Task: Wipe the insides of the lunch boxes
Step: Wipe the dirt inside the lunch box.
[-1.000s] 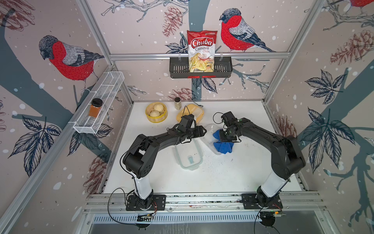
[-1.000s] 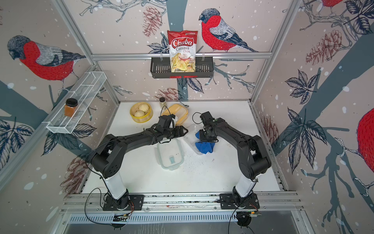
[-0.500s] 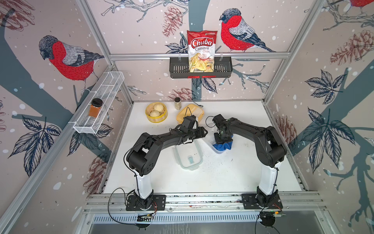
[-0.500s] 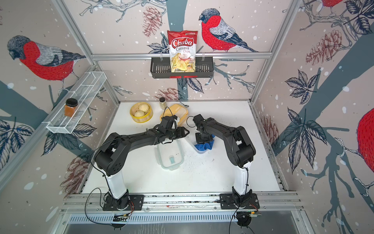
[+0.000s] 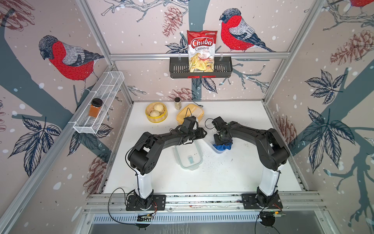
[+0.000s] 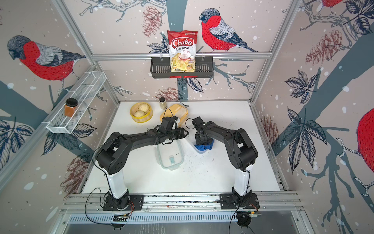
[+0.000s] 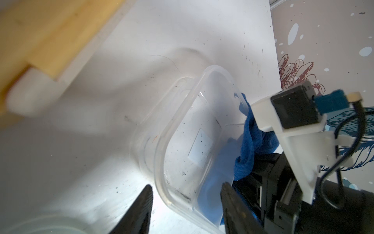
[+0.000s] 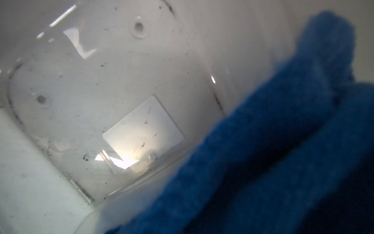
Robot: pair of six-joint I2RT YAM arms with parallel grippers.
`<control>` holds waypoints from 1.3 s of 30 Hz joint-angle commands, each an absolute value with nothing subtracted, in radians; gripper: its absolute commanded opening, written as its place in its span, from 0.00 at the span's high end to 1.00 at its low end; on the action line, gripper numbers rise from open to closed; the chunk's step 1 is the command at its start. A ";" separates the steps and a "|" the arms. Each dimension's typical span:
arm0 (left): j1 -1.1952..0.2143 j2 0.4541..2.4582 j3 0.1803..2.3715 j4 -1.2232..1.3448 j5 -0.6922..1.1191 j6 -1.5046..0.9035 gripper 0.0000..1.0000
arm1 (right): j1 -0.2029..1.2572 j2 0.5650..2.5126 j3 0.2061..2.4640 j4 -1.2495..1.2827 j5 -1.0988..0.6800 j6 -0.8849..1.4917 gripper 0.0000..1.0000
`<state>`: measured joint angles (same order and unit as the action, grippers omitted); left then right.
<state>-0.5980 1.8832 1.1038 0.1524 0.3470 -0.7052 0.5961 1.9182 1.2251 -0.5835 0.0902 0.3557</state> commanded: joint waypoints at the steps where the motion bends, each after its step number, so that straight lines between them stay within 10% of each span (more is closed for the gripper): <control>1: -0.600 1.893 1.121 0.149 0.349 -0.681 0.46 | 0.619 1.936 1.206 -0.493 -0.143 0.401 1.00; 19: -0.591 1.970 1.162 0.085 0.317 -0.633 0.89 | 0.749 1.948 1.199 -0.440 -0.215 0.440 1.00; 39: -0.581 1.921 1.144 0.065 0.346 -0.615 1.00 | 0.652 1.881 1.109 -0.521 -0.086 0.421 1.00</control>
